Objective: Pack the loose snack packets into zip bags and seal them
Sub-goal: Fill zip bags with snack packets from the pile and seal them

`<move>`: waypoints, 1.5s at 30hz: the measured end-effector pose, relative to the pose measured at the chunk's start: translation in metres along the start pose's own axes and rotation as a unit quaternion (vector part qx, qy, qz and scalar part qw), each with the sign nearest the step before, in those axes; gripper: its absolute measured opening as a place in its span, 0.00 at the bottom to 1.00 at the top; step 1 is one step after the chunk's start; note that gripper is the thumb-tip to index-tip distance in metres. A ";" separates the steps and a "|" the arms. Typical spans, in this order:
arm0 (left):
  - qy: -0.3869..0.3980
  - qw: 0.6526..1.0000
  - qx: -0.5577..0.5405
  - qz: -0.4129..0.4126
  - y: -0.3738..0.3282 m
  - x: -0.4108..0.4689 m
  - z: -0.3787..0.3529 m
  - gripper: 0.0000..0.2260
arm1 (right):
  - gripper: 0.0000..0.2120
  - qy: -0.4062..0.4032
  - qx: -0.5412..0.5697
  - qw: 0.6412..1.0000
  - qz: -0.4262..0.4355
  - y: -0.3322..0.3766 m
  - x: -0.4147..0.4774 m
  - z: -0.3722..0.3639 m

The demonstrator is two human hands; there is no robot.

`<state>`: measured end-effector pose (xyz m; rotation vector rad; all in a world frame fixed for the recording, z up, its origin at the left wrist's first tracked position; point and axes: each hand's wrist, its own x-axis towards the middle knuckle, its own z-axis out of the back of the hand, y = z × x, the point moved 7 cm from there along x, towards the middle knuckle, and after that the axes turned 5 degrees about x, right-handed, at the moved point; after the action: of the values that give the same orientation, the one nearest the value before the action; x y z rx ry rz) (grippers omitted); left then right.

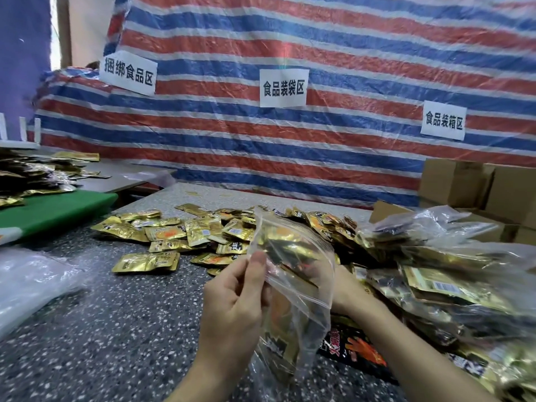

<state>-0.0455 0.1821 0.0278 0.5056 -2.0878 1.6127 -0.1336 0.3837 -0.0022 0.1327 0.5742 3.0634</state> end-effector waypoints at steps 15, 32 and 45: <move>0.018 1.000 -0.010 -0.001 0.003 -0.001 -0.001 0.19 | 0.17 -0.180 -0.038 0.983 -0.018 0.019 -0.037 0.005; 0.028 1.000 -0.009 0.003 0.003 -0.001 -0.005 0.19 | 0.20 -0.027 0.712 0.693 0.110 0.068 -0.088 0.138; 0.019 0.999 0.017 -0.024 0.000 -0.002 -0.004 0.18 | 0.15 -0.013 0.336 0.939 0.075 0.087 -0.094 0.106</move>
<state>-0.0437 0.1865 0.0277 0.5286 -2.0081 1.6204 -0.0310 0.3371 0.1202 0.2325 1.6499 2.8386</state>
